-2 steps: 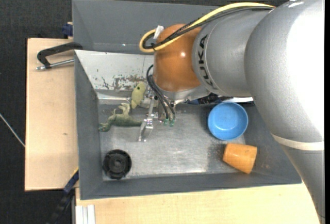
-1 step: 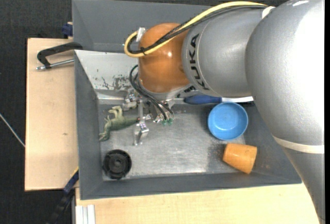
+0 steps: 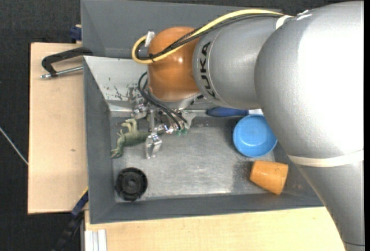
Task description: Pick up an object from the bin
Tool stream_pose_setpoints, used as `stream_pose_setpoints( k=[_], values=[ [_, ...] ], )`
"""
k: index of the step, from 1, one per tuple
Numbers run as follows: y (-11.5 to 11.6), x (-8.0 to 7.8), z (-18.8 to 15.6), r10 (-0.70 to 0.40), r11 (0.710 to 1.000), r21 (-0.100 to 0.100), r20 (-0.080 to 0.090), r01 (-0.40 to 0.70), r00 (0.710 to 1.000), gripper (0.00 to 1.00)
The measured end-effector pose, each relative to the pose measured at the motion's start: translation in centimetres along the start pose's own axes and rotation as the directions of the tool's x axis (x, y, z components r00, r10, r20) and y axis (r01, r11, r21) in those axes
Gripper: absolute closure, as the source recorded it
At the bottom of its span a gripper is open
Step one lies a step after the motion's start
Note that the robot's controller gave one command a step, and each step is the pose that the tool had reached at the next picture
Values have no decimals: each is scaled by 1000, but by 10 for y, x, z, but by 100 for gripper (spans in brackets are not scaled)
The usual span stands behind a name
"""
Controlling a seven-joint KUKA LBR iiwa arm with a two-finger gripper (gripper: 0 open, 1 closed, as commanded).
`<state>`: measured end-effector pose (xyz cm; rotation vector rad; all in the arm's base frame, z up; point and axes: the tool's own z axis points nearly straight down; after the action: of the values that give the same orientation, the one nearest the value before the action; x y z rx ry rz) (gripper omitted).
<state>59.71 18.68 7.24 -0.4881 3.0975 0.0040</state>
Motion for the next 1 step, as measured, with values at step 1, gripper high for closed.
stream_pose_setpoints(
  k=[1],
  values=[
    [0,-1,-2,2,1000,-1,6,-2,1000,100]
  ],
)
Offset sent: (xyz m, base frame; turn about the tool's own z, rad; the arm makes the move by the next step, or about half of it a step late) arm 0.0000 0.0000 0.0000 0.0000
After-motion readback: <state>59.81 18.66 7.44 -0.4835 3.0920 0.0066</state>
